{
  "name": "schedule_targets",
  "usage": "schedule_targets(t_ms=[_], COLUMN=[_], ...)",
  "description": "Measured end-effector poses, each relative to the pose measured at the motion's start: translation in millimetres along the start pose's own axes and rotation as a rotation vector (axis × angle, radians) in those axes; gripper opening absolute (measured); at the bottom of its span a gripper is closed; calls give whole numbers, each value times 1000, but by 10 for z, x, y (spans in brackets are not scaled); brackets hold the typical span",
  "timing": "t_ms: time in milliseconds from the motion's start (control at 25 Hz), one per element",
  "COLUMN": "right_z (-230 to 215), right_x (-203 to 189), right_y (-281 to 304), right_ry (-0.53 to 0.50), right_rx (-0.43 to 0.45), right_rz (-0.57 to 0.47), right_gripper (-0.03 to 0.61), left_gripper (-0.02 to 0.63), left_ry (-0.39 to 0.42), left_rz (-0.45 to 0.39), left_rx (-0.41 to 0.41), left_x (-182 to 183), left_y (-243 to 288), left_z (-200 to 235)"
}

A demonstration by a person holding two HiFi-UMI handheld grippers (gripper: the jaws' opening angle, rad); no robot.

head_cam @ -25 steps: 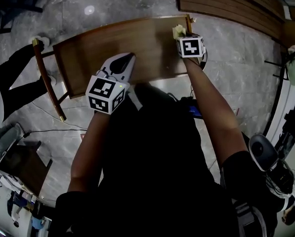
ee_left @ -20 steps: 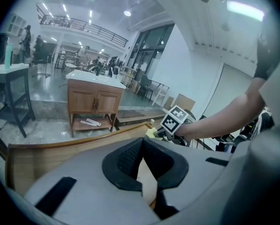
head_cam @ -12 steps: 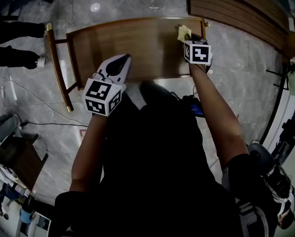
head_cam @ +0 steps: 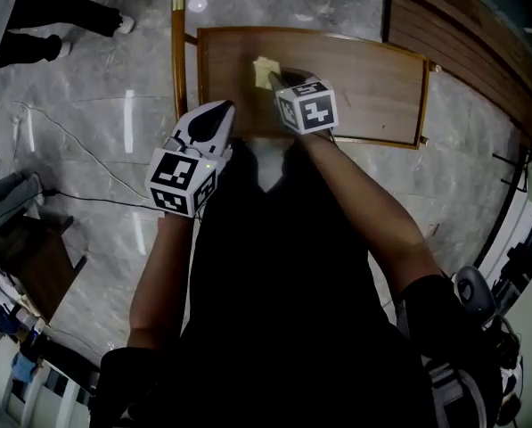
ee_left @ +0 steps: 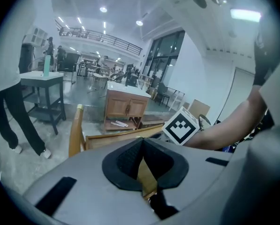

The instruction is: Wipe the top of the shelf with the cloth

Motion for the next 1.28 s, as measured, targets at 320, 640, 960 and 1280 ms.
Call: schedule_targets(t_ms=[320, 640, 960, 1280], right_z=[1147, 1251, 1007, 356], right_x=[38, -43, -131, -336], right_y=[838, 1184, 1094, 736], right_ry=[-31, -38, -49, -11], right_rx=[115, 25, 4, -48], right_rz=[61, 127, 133, 150], right_gripper=[40, 40, 41, 41], left_gripper=[11, 9, 9, 9], left_ry=[-12, -13, 22, 54], left_rz=[18, 35, 38, 48], left_rx=[25, -4, -52, -94], left_x=[-337, -542, -441, -246], left_y=[-547, -721, -570, -238], left_z=[583, 767, 532, 172])
Point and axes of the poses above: the fingertips, and each gripper's own axes: y forward along the fingers, z to its left, x out of its top, the point moved 5 cm from there along -y, backward along the fingers, and after that the axes turned 9 degrees about z, right-handed, at the moved point
